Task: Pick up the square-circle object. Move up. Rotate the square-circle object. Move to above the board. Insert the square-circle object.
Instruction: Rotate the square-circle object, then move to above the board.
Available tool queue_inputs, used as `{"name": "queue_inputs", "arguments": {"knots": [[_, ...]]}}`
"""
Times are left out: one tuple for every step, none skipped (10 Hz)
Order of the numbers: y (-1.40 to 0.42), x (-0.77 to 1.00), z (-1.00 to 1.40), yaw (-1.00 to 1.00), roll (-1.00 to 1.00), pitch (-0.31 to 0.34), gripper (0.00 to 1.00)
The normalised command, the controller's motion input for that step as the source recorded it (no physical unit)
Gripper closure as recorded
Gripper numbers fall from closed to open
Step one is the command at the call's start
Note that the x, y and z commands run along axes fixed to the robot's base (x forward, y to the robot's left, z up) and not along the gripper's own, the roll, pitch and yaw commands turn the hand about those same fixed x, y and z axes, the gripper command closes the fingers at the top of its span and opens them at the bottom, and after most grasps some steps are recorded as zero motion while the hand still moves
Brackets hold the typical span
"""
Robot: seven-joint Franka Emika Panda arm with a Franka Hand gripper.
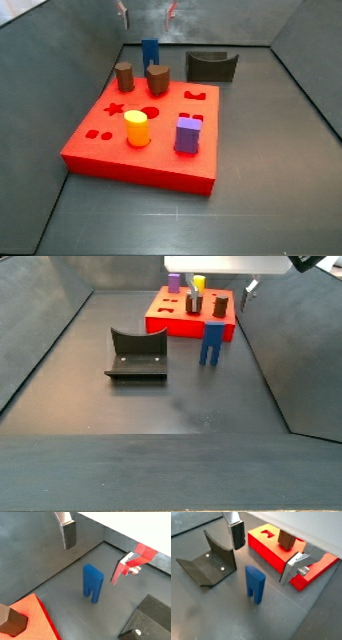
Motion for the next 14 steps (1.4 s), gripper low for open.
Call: {"name": "queue_inputs", "arguments": {"knots": [[0.0,0.01,-1.0,0.1,-0.02,0.003,0.0],[0.01,0.03,-1.0,0.07,-0.02,-0.018,0.0],[0.0,0.03,-1.0,0.06,-0.01,-0.025,0.0],[0.0,0.03,-0.77,0.04,0.0,-0.03,0.0],[0.0,0.03,-0.68,0.04,0.0,-0.032,0.0],[0.0,0.03,-0.48,0.03,0.01,-0.032,0.0],[0.0,0.04,-0.33,0.03,0.02,-0.028,0.0],[0.0,0.0,0.0,0.03,0.03,-0.023,1.0],[0.01,0.01,1.0,-0.39,0.07,-0.307,1.0],[0.01,0.0,1.0,-0.38,0.07,-0.296,1.0],[0.01,-0.01,1.0,-0.29,0.06,-0.241,1.0],[0.01,-0.01,1.0,-0.18,0.04,-0.154,1.0],[0.01,-0.01,1.0,-0.11,0.02,-0.076,1.0],[0.01,-0.01,1.0,-0.08,0.01,-0.013,1.0]]}}
